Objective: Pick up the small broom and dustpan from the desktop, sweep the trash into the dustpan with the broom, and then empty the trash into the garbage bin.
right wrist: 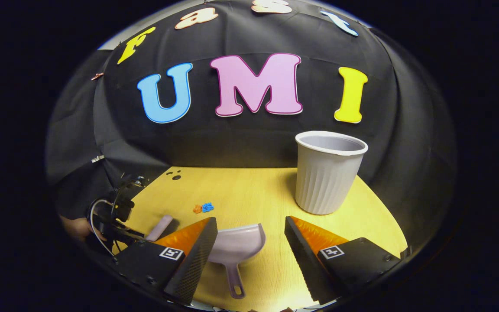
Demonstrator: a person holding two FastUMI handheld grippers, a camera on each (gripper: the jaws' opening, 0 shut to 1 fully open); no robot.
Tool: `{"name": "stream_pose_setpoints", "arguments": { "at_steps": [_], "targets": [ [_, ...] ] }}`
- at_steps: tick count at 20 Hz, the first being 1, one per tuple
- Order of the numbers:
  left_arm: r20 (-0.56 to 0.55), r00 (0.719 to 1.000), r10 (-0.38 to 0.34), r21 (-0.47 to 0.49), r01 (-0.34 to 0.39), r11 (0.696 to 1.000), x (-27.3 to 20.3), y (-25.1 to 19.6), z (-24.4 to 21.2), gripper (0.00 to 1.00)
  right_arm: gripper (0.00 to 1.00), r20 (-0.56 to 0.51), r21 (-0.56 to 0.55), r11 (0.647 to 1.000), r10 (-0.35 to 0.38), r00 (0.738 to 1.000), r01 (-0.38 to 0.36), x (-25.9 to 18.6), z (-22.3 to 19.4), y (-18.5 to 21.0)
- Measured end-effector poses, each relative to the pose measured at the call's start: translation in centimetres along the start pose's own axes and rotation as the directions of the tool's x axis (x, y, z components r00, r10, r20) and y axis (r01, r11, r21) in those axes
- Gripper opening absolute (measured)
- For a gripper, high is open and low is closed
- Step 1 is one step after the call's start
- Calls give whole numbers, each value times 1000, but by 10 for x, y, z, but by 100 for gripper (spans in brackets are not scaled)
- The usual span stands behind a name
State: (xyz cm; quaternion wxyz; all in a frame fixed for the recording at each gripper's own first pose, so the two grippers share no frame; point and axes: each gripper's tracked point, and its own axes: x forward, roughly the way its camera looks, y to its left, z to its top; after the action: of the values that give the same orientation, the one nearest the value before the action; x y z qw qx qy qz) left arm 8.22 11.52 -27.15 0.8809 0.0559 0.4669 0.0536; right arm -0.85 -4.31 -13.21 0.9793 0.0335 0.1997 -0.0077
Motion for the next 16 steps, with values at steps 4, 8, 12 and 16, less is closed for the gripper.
{"name": "stream_pose_setpoints", "arguments": {
  "at_steps": [4,8,12,16],
  "targets": [
    [-34,999,26,7,-26,1000,14,2,-2,96,98,-14,16,1000,-27,1000,27,0,-2,-11],
    [-64,998,24,-26,-26,999,24,-3,-13,89,98,-30,10,1000,-29,999,29,0,-5,-12],
    [-33,999,29,-38,-31,999,26,-1,-9,74,98,-55,-21,1000,2,999,-3,0,-9,-2],
    [15,999,29,-47,-28,999,27,0,-3,37,98,-124,-28,998,59,990,-63,3,-23,14]
  ]
}}
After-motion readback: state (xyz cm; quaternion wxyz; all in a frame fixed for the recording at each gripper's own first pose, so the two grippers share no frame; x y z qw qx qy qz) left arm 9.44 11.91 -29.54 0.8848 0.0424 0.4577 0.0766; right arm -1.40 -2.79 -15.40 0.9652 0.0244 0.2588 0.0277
